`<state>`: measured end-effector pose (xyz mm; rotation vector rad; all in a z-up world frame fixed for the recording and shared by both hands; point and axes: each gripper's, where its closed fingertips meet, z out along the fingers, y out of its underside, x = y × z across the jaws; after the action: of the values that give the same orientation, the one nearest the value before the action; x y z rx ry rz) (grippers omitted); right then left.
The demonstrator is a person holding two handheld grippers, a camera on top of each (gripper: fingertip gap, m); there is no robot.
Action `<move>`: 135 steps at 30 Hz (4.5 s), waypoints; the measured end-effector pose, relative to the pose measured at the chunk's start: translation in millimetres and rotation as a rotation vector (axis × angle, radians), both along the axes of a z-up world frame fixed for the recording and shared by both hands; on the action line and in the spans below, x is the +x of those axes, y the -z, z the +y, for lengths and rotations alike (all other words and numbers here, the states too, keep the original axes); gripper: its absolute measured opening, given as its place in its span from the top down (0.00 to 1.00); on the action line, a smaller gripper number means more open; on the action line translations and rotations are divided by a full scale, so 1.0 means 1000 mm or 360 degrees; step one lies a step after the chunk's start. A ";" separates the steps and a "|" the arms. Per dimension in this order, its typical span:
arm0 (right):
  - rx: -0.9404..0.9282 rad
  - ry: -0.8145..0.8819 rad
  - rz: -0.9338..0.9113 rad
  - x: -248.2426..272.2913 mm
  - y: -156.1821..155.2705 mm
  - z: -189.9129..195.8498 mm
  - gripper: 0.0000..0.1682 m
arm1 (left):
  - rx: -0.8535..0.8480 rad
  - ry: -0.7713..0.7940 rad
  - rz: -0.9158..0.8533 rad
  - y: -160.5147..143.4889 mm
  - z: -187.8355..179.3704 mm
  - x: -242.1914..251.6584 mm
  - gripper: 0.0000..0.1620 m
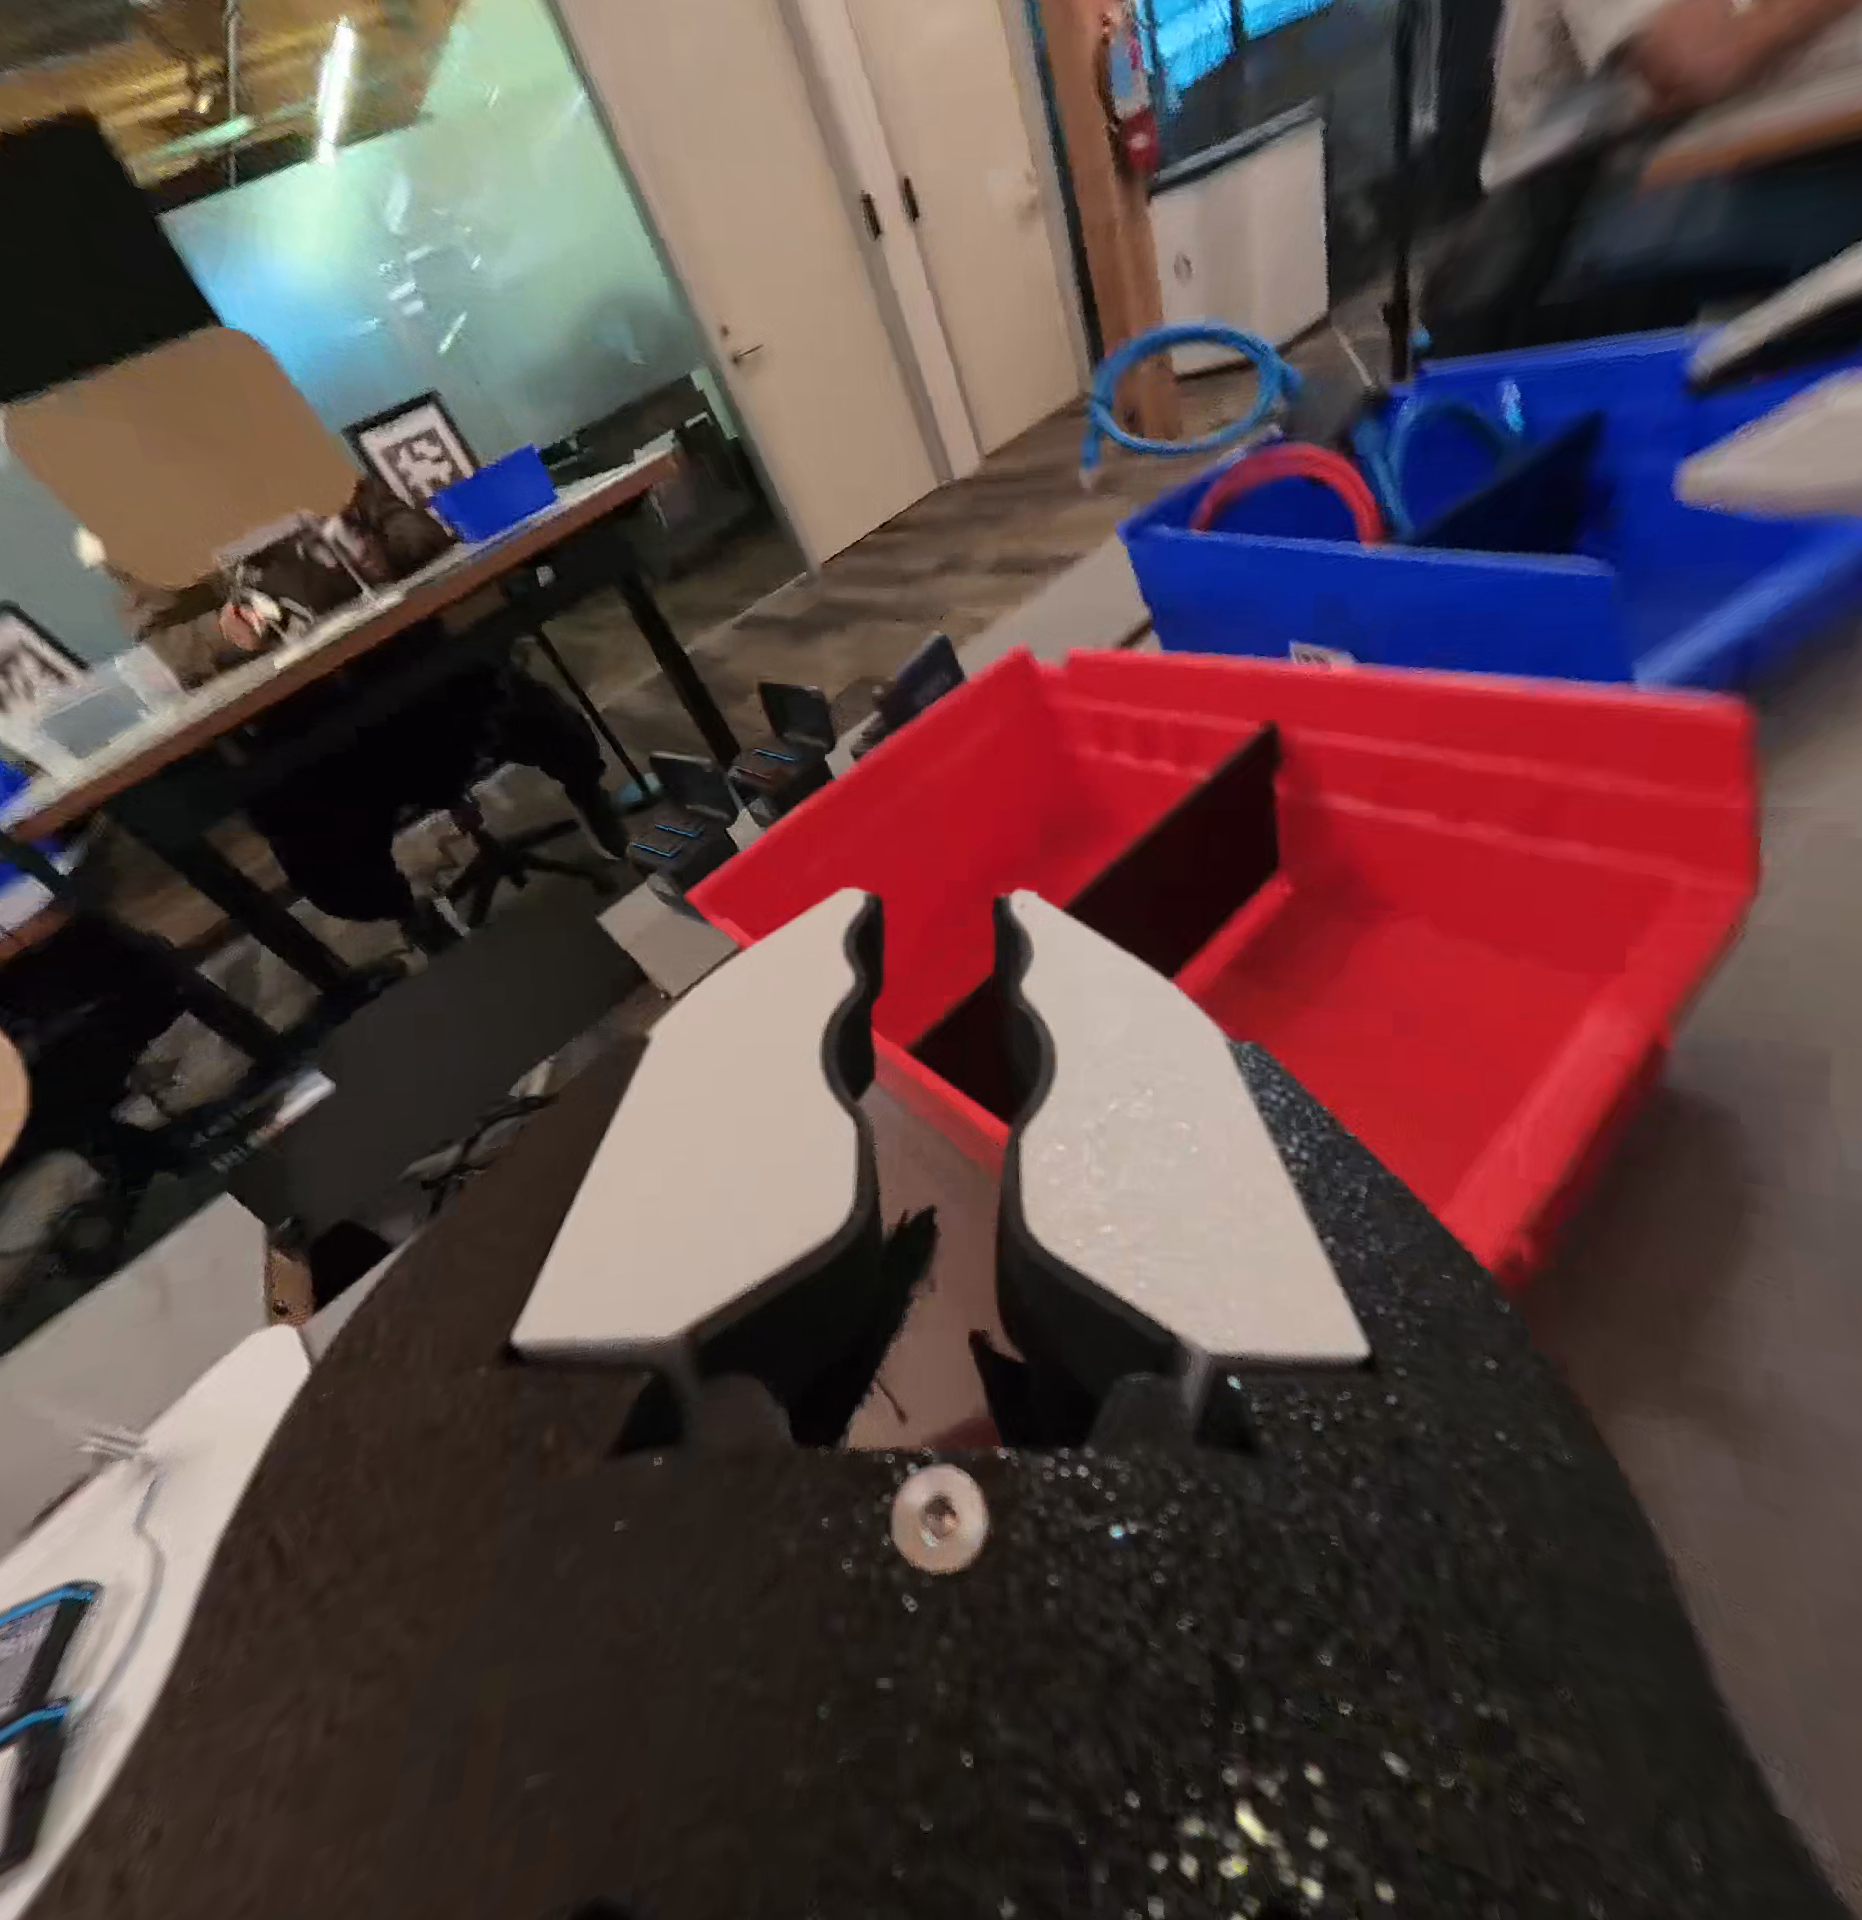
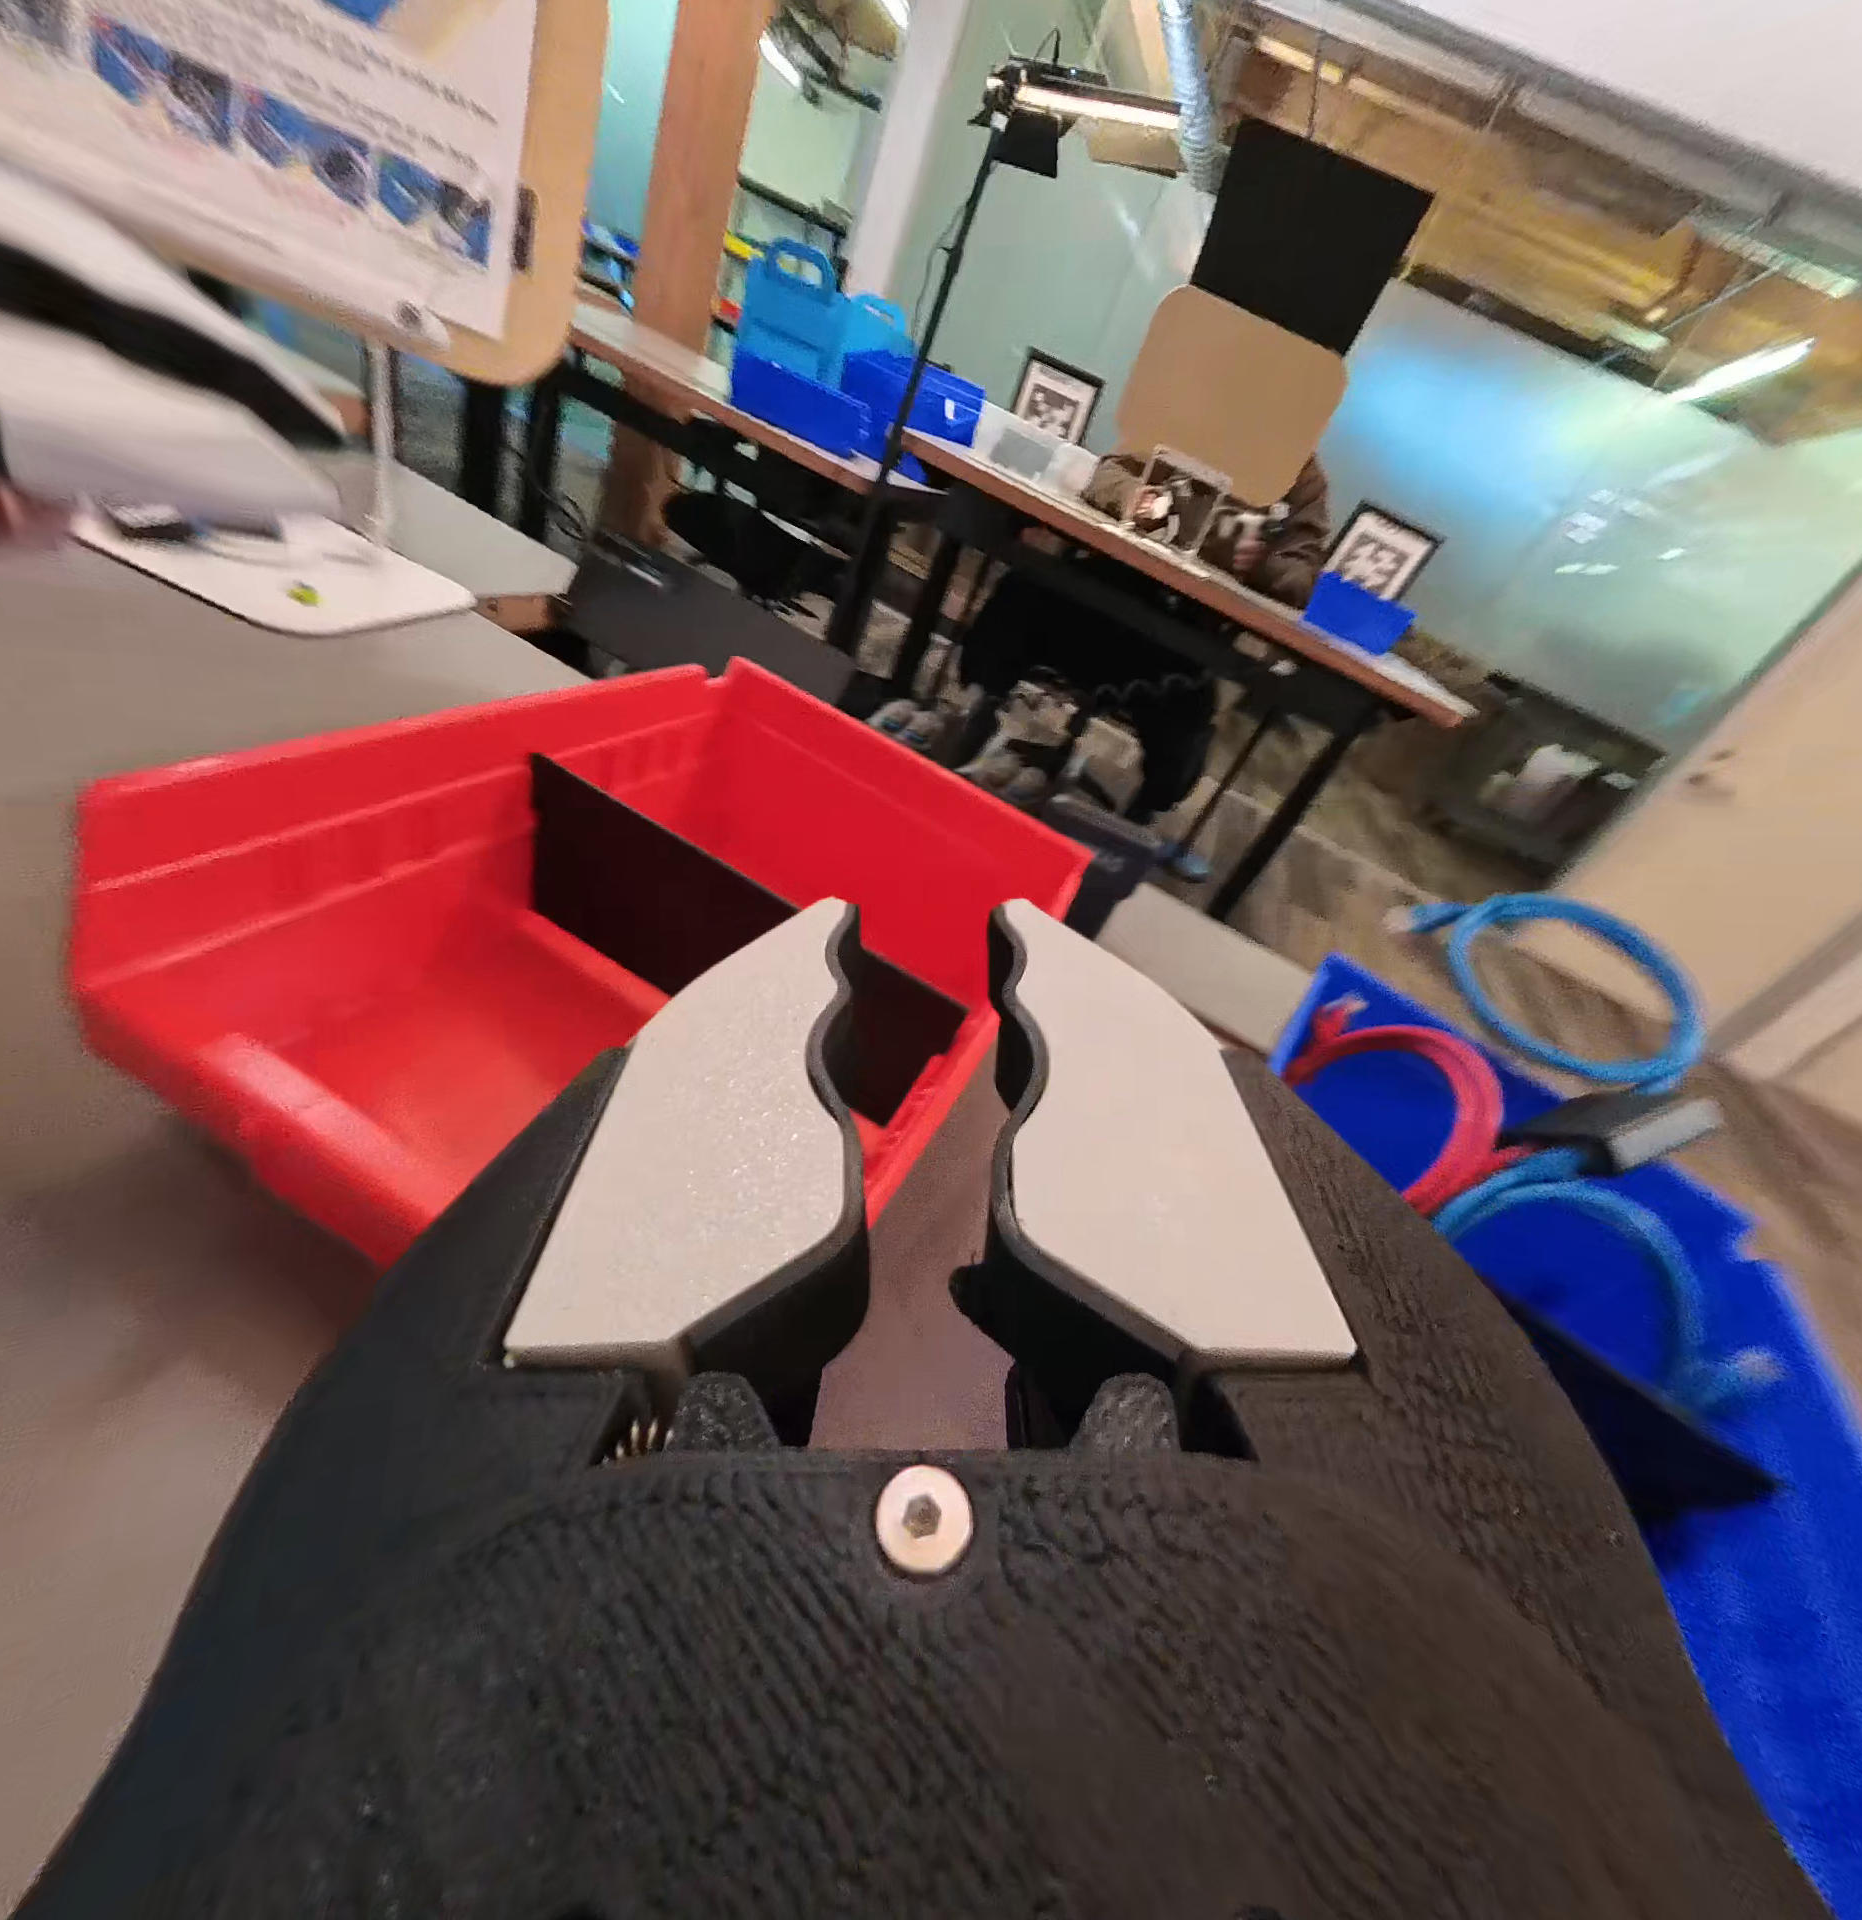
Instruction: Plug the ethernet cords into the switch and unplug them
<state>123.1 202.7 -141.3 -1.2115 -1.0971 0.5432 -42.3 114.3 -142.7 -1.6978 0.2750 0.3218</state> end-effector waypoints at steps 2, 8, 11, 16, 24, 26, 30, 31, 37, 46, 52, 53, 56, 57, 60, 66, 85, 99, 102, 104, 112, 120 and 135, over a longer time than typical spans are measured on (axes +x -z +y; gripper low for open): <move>-0.0110 -0.0059 0.0078 0.009 0.009 -0.003 0.87 | 0.0044 -0.0082 0.0236 0.014 -0.009 0.014 0.83; -0.0074 0.0217 0.0224 0.056 0.028 0.029 0.88 | 0.0043 -0.0135 -0.0021 0.046 -0.009 0.041 0.37; 0.0033 0.0363 0.0274 0.073 0.029 0.043 0.89 | -0.0182 -0.0281 -0.0236 0.077 0.001 0.026 0.16; 0.0172 0.0469 0.0275 0.085 0.040 0.052 0.90 | -0.0325 -0.0411 -0.0257 0.102 0.011 0.014 0.32; 0.0213 0.0482 0.0258 0.089 0.049 0.056 0.92 | -0.0380 -0.0549 -0.0191 0.103 0.005 -0.011 0.81; 0.0220 0.0473 0.0272 0.089 0.048 0.055 0.92 | -0.0421 -0.0619 -0.0085 0.105 0.004 -0.025 0.82; 0.0211 0.0458 0.0279 0.088 0.048 0.053 0.92 | -0.0479 -0.0654 0.0027 0.107 0.007 -0.039 0.82; 0.0211 0.0463 0.0281 0.088 0.048 0.054 0.92 | -0.0491 -0.0639 0.0040 0.107 0.008 -0.041 0.82; 0.0271 0.0582 0.0281 0.101 0.044 0.065 0.93 | -0.0546 -0.0396 -0.0257 0.107 0.009 -0.036 0.93; 0.0270 0.1001 0.0051 0.166 0.019 0.131 0.92 | -0.0503 -0.0267 -0.0368 0.104 -0.044 -0.046 0.96; -0.0314 0.0824 -0.0301 0.176 0.047 0.183 0.75 | -0.0559 -0.0050 -0.0240 0.106 -0.089 -0.056 0.93; -0.0372 0.0834 -0.0340 0.177 0.051 0.193 0.73 | -0.0556 -0.0013 -0.0240 0.106 -0.096 -0.057 0.93; -0.0447 0.1028 -0.0525 0.194 0.063 0.230 0.71 | -0.0561 0.0064 -0.0198 0.106 -0.117 -0.063 0.92; -0.0478 0.1041 -0.0608 0.197 0.070 0.237 0.71 | -0.0561 0.0099 -0.0167 0.106 -0.124 -0.063 0.91; -0.0640 0.0934 -0.0771 0.192 0.091 0.246 0.72 | -0.0559 0.0201 -0.0108 0.106 -0.142 -0.065 0.90; -0.0872 0.0710 -0.0978 0.185 0.118 0.256 0.75 | -0.0653 0.0514 -0.0060 0.107 -0.177 -0.077 0.90; -0.1098 0.0723 -0.0770 0.151 0.127 0.221 0.93 | -0.0469 0.0609 -0.0420 0.105 -0.234 -0.091 0.97; -0.0946 0.0529 -0.0737 0.035 0.125 0.114 0.93 | -0.0422 0.0417 -0.0440 0.105 -0.267 -0.097 0.97; -0.0930 0.0489 -0.0730 0.010 0.125 0.093 0.92 | -0.0418 0.0378 -0.0474 0.104 -0.275 -0.100 0.97; -0.0904 0.0467 -0.0735 -0.005 0.124 0.081 0.91 | -0.0432 0.0350 -0.0480 0.104 -0.281 -0.102 0.97; -0.0776 0.0291 -0.0777 -0.053 0.126 0.040 0.82 | -0.0437 0.0245 -0.0496 0.104 -0.302 -0.103 0.97; -0.0749 0.0184 -0.0750 -0.079 0.124 0.030 0.83 | -0.0357 0.0184 -0.0555 0.104 -0.310 -0.101 0.97; 0.0294 0.0158 -0.0748 -0.072 0.052 0.013 0.82 | -0.0308 0.0118 -0.0558 0.103 -0.324 -0.098 0.97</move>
<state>51.0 215.5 -193.5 -1.2534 -1.4374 0.0733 -140.3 -210.1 -245.3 -1.8936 0.1111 -0.0620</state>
